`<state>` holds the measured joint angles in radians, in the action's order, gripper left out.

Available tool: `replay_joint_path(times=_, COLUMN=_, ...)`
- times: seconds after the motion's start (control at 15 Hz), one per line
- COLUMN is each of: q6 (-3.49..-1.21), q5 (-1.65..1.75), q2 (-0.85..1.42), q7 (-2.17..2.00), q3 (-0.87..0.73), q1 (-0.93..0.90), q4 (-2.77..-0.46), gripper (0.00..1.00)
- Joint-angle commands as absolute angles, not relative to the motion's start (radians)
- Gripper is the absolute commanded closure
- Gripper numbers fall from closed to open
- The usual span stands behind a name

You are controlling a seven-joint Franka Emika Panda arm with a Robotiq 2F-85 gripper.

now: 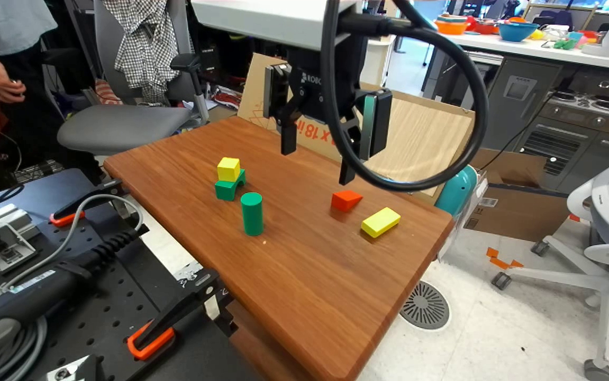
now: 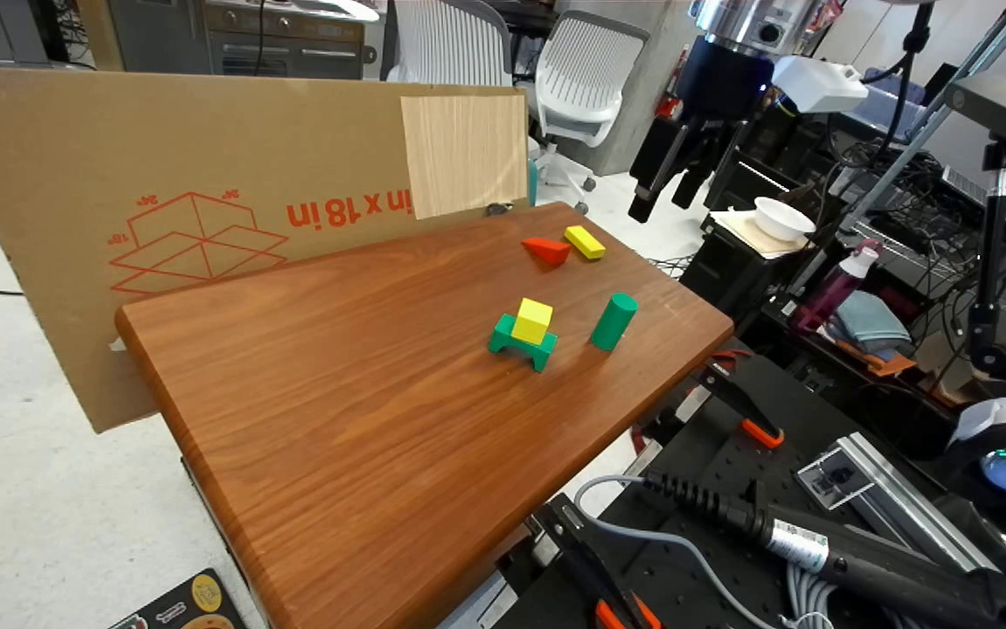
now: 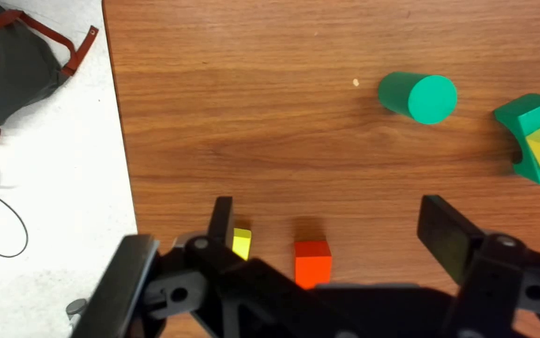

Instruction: Move the green cylindrical block to the left and then move it to the right

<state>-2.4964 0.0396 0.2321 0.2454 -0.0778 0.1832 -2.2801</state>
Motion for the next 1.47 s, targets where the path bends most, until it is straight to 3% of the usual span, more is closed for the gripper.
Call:
replay_joint_path(times=0.0, q6=-2.51, q5=0.041, q2=0.22, q7=0.269, q3=-0.079, q1=0.172, q4=-2.302, gripper=0.0)
replay_joint_path(times=0.87, q6=-2.534, q5=0.033, q2=0.236, q7=0.479, q3=0.014, q1=0.146, q4=-2.405, gripper=0.0)
replay_joint_path(times=1.4, q6=-2.691, q5=0.167, q2=0.291, q7=0.4, q3=-0.019, q1=0.104, q4=-2.406, gripper=0.0)
